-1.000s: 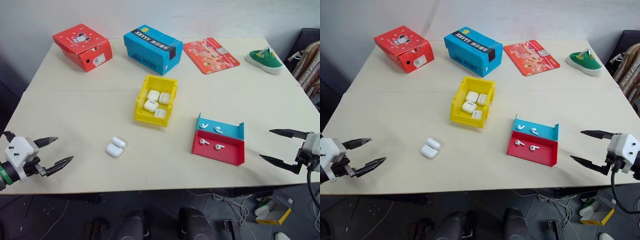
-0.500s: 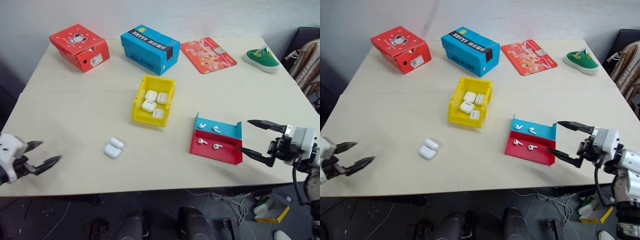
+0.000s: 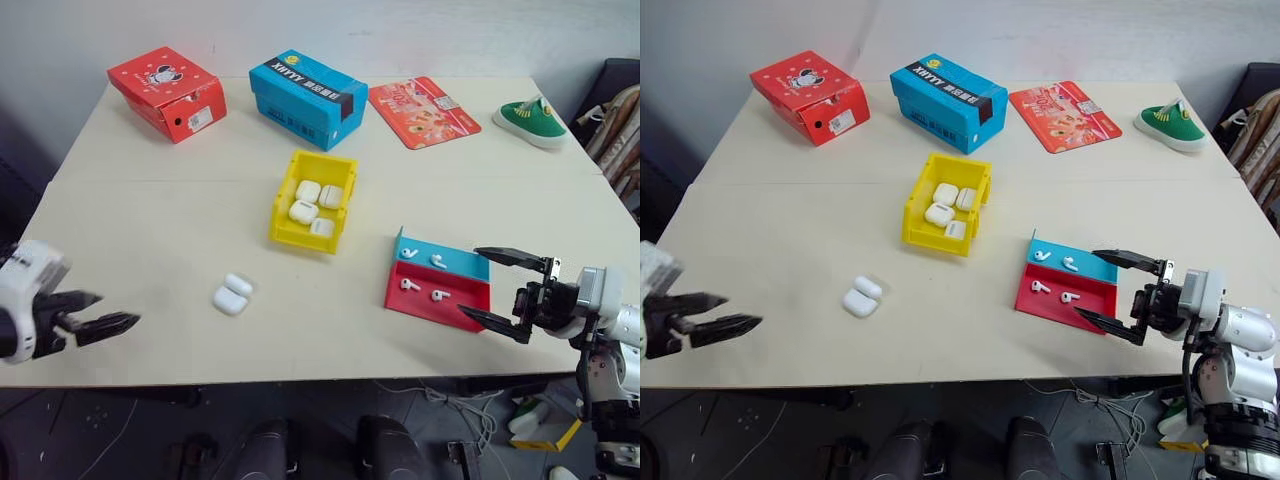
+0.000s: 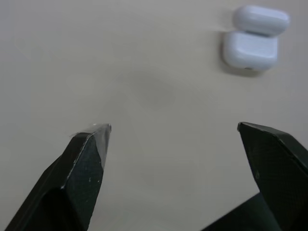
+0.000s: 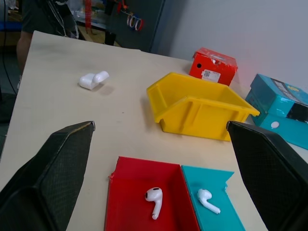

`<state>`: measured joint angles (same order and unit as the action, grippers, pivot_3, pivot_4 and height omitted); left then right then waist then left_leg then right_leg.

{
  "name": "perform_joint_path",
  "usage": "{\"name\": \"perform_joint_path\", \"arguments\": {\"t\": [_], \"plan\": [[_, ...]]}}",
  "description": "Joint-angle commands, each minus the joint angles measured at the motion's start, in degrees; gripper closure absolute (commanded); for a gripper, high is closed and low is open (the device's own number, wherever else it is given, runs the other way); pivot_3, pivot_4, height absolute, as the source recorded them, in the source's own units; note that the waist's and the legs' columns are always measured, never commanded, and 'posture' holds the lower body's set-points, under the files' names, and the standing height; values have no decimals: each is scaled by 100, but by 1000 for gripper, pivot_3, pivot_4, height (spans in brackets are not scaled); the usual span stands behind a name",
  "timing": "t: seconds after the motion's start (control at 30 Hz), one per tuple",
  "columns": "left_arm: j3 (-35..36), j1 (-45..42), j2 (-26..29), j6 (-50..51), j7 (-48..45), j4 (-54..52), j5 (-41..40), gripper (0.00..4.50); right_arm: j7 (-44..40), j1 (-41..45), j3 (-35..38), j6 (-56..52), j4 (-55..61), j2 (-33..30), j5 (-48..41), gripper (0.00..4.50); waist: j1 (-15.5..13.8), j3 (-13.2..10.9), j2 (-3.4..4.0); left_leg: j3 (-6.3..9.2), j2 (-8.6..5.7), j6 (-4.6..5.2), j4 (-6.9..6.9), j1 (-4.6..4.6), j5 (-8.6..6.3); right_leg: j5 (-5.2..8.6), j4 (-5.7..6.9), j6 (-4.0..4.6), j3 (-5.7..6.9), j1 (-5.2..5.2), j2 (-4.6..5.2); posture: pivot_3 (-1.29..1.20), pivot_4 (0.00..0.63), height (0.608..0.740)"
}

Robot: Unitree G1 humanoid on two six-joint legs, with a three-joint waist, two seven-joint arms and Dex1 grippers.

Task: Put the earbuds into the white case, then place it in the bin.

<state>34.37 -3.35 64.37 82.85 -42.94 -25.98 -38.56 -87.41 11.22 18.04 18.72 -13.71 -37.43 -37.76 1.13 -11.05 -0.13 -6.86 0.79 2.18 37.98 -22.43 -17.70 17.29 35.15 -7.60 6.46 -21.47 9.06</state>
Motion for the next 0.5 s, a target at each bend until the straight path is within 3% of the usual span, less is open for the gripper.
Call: {"name": "perform_joint_path", "arguments": {"t": [0.03, 0.27, 0.5], "plan": [[-696, -972, -261, 965, 862, -423, -672, 42, -327, 12, 88, 160, -122, -28, -66, 0, 15, 0, 1, -2, 4, 0, 0, 1, 2, 0, 1, 0, -10, -1, -26, 0, 150, 740], [-1830, -1888, -762, 965, 2658, -608, -1498, 42, -469, -296, 258, 419, -299, -37, -181, 0, 38, -2, -2, -5, 24, 6, -1, 7, 17, 7, 9, 13, -51, -3, -53, 0, 150, 740], [-2754, -2541, -1079, 965, 3413, -241, -1487, 42, -466, -645, 333, 670, -252, 21, -306, 0, -16, -2, -2, -4, 21, 1, 4, 9, 21, 8, 8, 15, -55, 1, -51, 0, 150, 740]]}}
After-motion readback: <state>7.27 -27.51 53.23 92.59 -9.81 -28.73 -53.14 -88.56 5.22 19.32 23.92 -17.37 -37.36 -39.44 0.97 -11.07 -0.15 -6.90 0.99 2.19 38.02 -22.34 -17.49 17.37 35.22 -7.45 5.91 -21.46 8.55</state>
